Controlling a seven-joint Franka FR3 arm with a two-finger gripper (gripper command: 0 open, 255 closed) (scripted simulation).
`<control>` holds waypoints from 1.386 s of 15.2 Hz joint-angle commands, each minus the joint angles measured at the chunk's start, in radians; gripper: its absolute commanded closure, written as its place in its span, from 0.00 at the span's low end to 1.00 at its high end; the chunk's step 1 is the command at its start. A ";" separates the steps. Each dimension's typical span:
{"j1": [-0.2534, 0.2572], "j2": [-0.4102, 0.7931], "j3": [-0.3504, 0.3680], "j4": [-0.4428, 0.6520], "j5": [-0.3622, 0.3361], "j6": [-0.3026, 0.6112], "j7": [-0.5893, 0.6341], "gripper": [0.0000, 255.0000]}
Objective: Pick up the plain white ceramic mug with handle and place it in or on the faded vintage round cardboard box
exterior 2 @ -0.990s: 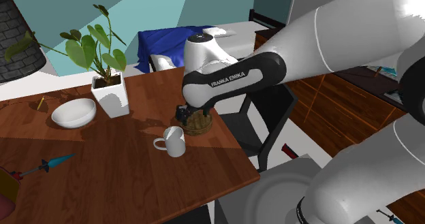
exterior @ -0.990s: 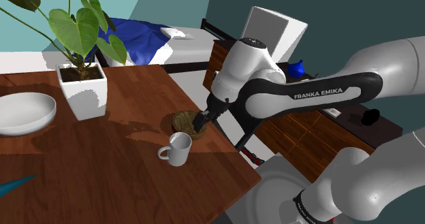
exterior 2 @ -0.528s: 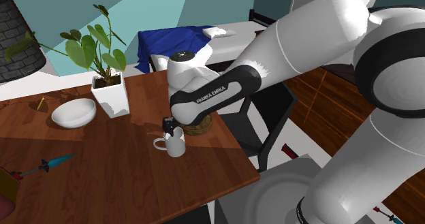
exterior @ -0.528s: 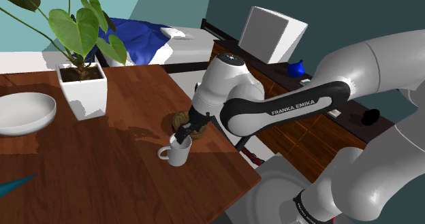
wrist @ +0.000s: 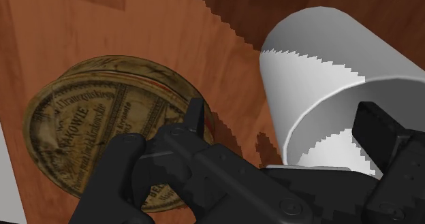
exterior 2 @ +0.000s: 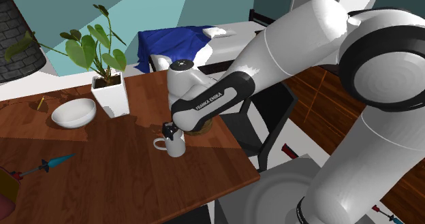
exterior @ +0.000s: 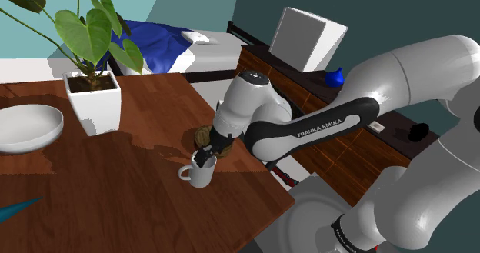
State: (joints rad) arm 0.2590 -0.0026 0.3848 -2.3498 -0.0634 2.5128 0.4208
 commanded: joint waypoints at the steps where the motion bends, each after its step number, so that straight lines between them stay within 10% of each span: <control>1: 0.000 0.002 0.000 0.000 -0.002 0.002 0.001 0.00; 5: 0.000 0.002 0.000 0.000 -0.001 0.002 0.001 0.00; 6: 0.000 0.002 0.000 0.000 -0.001 0.002 0.001 1.00; 21: 0.001 -0.053 -0.001 0.031 0.036 -0.079 -0.028 1.00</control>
State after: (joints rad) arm 0.2589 -0.0485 0.3825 -2.3254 -0.0312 2.4472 0.3936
